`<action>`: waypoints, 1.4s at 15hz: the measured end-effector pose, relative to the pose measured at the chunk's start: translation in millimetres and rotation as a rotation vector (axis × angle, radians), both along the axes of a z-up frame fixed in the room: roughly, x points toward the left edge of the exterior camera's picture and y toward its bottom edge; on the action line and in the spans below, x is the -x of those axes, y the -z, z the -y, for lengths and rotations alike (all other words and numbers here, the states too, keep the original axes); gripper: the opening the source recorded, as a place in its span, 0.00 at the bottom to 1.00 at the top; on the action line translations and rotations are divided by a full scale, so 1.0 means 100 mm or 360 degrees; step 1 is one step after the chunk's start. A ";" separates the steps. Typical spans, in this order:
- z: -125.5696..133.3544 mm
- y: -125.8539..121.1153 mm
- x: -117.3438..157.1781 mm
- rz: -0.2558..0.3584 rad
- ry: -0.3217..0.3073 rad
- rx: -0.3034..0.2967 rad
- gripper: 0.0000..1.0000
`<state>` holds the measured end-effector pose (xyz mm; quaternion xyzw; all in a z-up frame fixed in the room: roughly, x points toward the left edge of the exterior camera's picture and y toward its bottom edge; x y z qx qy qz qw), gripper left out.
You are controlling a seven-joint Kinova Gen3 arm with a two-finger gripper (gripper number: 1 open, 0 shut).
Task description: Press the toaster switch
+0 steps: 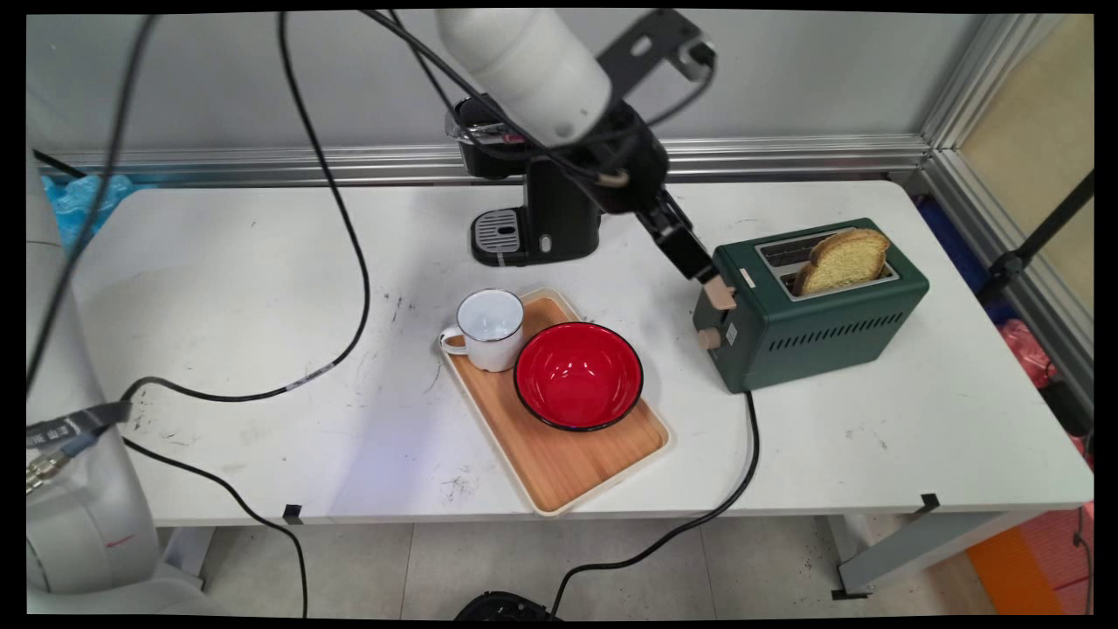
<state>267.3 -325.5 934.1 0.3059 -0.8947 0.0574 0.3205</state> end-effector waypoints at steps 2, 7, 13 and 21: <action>0.04 0.09 0.15 0.0024 -0.0026 -0.0012 0.00; 0.11 0.26 0.39 0.0084 -0.0069 -0.0023 0.00; 0.18 0.43 0.57 0.0158 -0.0127 -0.0035 0.00; 0.27 0.58 0.73 0.0203 -0.0166 -0.0046 0.00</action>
